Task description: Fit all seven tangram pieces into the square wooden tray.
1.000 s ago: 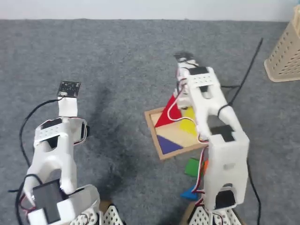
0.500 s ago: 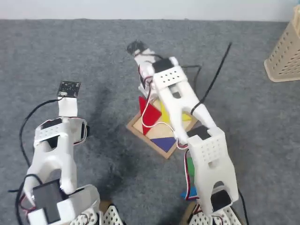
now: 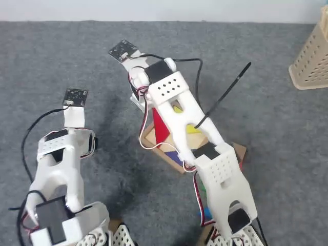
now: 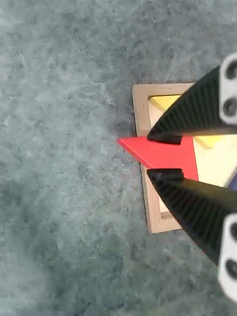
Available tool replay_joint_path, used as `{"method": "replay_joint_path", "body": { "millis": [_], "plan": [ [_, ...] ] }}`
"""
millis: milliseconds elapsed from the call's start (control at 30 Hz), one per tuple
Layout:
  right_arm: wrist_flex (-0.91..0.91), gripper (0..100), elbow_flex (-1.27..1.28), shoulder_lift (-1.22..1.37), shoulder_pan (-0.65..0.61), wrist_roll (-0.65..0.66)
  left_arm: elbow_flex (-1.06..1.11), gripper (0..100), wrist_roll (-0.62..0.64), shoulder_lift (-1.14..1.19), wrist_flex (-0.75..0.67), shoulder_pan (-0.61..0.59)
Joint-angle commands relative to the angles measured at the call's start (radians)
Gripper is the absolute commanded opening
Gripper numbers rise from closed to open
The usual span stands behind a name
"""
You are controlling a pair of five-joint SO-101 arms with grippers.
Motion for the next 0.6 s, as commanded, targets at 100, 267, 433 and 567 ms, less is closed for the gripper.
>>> {"method": "replay_joint_path", "body": {
  "millis": [100, 267, 433, 567],
  "plan": [
    [0.108, 1.1, -0.069, -0.030, 0.019, -0.086, -0.002, 18, -0.011, -0.046, -0.018, 0.005],
    [0.153, 0.8, -0.066, -0.030, 0.022, -0.087, -0.002, 18, -0.011, -0.046, -0.020, 0.005],
    [0.156, 0.8, -0.064, -0.030, 0.027, -0.094, -0.002, 18, -0.011, -0.046, -0.020, 0.005],
    [0.196, 0.7, -0.068, -0.030, 0.058, -0.138, -0.002, 17, -0.006, -0.046, -0.020, 0.005]
  ]
}}
